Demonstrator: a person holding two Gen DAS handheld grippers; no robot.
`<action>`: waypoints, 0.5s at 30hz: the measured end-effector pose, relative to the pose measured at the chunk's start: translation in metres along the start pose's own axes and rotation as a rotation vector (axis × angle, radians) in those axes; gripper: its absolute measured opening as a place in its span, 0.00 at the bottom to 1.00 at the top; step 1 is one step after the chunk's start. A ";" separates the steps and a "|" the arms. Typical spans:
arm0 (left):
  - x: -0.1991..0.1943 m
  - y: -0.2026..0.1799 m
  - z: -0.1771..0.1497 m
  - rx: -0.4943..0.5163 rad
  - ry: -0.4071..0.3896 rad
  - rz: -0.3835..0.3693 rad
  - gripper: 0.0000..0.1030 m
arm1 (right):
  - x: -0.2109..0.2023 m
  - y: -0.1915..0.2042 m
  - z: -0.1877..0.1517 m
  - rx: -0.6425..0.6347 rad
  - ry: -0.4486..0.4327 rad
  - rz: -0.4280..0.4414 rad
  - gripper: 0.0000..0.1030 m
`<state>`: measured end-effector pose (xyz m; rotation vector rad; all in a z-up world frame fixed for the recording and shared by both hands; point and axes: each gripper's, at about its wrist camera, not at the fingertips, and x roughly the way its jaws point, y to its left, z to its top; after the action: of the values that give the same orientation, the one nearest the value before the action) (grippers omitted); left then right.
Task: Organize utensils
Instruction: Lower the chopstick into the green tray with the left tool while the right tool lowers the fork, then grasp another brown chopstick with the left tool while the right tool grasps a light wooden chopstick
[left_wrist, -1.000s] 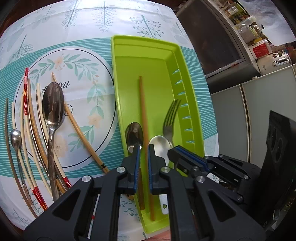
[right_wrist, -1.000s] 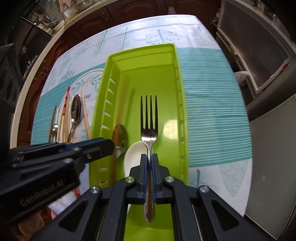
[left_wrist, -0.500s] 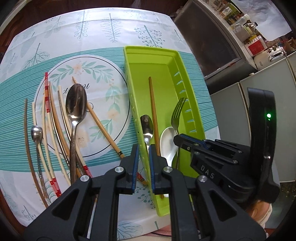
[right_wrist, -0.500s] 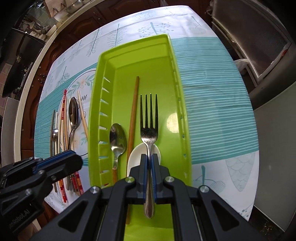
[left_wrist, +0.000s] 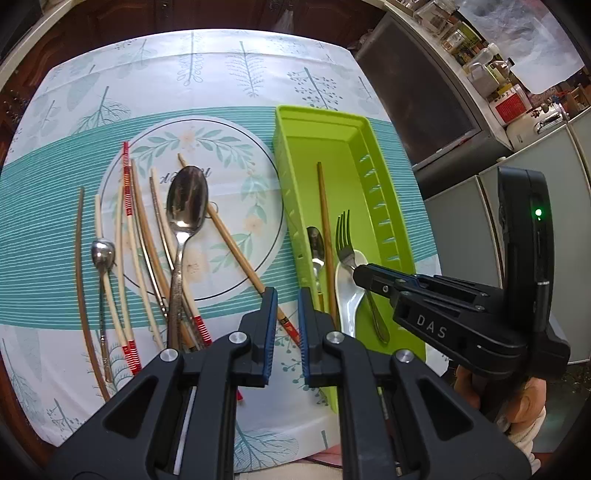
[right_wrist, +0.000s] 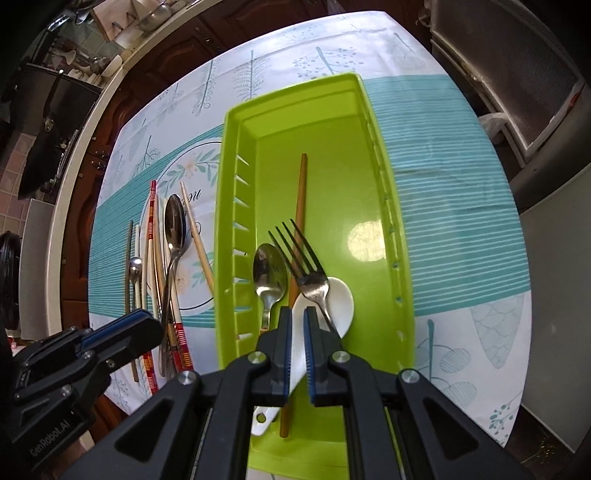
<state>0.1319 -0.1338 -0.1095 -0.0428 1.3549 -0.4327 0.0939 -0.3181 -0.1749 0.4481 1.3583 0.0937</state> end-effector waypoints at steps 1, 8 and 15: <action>-0.003 0.002 -0.002 -0.001 -0.004 -0.001 0.07 | 0.001 0.001 0.000 -0.001 0.005 0.003 0.06; -0.017 0.020 -0.012 -0.016 -0.031 0.025 0.08 | 0.011 0.006 -0.001 0.006 0.035 0.018 0.06; -0.026 0.053 -0.019 -0.074 -0.055 0.054 0.08 | 0.017 -0.006 0.006 0.051 0.024 -0.015 0.06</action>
<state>0.1246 -0.0723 -0.1037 -0.0790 1.3145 -0.3339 0.1021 -0.3196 -0.1914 0.4806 1.3902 0.0521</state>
